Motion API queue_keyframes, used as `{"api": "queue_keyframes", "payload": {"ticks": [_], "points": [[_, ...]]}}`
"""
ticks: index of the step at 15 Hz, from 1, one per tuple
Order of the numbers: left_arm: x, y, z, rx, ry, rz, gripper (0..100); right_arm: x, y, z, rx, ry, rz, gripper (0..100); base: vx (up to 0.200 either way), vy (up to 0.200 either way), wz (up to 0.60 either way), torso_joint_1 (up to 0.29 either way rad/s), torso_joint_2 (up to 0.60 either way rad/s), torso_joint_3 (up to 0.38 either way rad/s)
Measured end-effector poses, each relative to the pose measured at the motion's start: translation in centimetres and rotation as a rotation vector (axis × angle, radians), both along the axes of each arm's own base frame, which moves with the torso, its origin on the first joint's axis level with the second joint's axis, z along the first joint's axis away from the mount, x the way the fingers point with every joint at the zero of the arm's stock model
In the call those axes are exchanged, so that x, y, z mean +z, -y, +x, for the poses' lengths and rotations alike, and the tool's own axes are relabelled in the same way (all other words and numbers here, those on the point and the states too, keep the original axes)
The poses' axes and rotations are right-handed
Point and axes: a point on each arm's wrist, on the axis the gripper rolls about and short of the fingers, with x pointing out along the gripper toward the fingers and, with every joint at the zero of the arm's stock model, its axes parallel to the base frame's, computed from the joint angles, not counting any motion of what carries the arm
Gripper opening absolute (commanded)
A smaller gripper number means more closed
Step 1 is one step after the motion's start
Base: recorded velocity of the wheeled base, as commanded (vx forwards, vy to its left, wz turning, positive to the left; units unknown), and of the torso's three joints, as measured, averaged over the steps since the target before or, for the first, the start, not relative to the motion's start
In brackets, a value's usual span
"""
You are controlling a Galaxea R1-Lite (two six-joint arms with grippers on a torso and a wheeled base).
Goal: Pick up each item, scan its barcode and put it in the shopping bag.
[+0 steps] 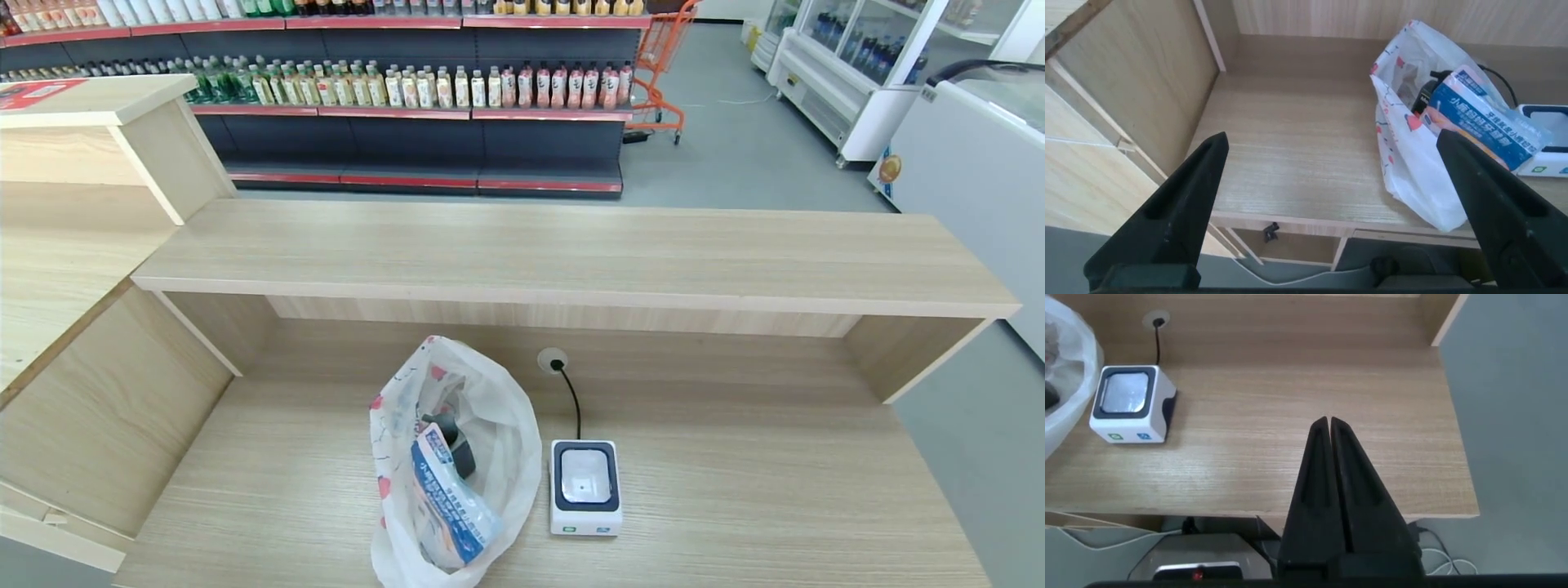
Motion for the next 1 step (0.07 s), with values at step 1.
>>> {"api": "queue_keyframes", "payload": {"ticks": [1], "points": [[0.0,0.0,0.0,0.0,0.0,0.0,100,0.0,0.0,0.0,0.0,0.0,0.0,0,0.0,0.0,0.0,0.0,0.0,0.0]]}}
